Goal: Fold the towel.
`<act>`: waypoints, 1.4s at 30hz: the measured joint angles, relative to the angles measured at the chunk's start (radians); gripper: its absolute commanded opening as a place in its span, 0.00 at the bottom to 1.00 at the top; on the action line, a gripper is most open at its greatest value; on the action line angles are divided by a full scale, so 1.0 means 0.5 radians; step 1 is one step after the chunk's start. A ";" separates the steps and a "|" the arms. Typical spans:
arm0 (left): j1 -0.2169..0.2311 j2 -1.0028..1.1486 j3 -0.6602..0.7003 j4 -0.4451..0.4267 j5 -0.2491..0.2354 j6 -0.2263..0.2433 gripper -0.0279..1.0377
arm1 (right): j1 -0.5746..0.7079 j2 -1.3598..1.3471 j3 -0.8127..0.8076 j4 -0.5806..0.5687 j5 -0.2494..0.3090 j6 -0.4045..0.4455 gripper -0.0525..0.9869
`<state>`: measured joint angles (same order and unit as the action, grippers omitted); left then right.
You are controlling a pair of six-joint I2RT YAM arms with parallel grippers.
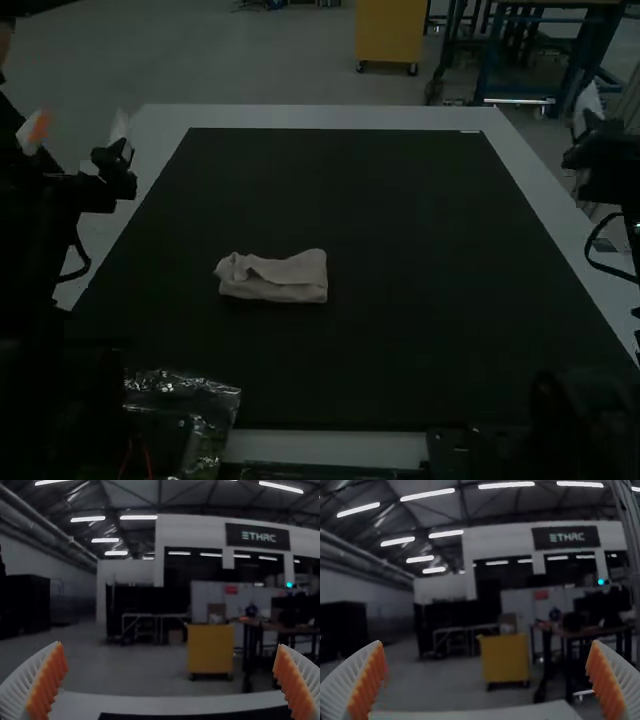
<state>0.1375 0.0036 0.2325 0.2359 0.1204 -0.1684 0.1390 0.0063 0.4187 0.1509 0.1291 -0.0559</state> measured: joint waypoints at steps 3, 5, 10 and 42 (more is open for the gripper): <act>0.000 0.000 -0.186 0.133 0.002 0.046 0.94 | 0.000 0.002 -0.296 0.269 0.031 -0.095 0.93; 0.000 0.000 -0.262 0.195 0.003 0.066 0.94 | 0.000 0.002 -0.479 0.475 0.100 -0.144 0.93; 0.000 0.000 -0.356 0.195 -0.023 0.085 0.94 | 0.000 0.002 -0.829 0.462 0.320 -0.238 0.93; 0.004 0.007 -0.454 -0.451 -0.421 0.144 0.94 | 0.000 0.007 -0.826 -0.262 0.084 -0.119 0.93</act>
<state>0.1394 0.0071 0.0055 0.0105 -0.0902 -0.0963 0.1390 0.0097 0.0055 0.0200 0.1711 -0.1154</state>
